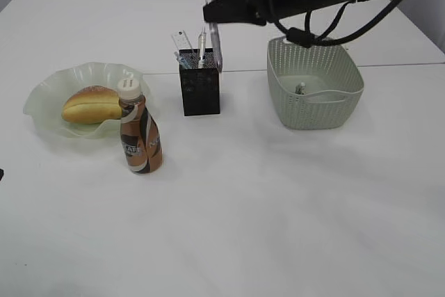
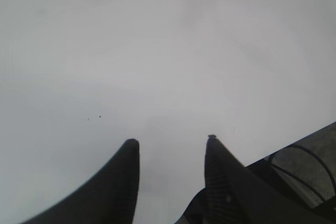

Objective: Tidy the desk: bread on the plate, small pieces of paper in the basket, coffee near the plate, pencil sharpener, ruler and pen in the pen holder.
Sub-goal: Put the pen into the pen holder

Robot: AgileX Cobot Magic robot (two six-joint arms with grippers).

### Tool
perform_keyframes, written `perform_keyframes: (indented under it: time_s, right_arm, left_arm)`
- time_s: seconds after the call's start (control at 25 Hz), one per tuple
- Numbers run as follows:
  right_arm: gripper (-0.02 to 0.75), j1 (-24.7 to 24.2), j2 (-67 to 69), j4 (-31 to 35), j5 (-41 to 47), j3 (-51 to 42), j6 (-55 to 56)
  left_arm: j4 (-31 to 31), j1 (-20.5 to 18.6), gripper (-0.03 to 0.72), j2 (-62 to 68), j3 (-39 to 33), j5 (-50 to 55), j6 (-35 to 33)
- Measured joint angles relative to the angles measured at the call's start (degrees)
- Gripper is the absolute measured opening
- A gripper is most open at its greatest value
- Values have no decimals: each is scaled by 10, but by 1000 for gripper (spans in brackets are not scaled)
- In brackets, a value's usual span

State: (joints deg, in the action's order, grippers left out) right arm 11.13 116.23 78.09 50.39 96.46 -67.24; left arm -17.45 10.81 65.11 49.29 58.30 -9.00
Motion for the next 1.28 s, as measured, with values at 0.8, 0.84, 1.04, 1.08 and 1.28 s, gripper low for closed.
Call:
perform_keyframes:
  time_s: [0.8,0.84,1.04,1.08,1.28]
  right_arm:
    - [88,-11,221,234,-49,184,-337]
    - [88,-11,226,234,-50,190,-347]
    - [88,-11,257,234,-52,202,-363]
    - [88,-11,263,234,-53,205,-363]
    - [88,-12,286,234,-55,232,-364]
  left_arm:
    - [0,0,307,0,0,-6,0]
    - [0,0,307,0,0,-6,0]
    - [0,0,307,0,0,-6,0]
    - [0,0,307,0,0,-6,0]
    - [0,0,307,0,0,-6,0]
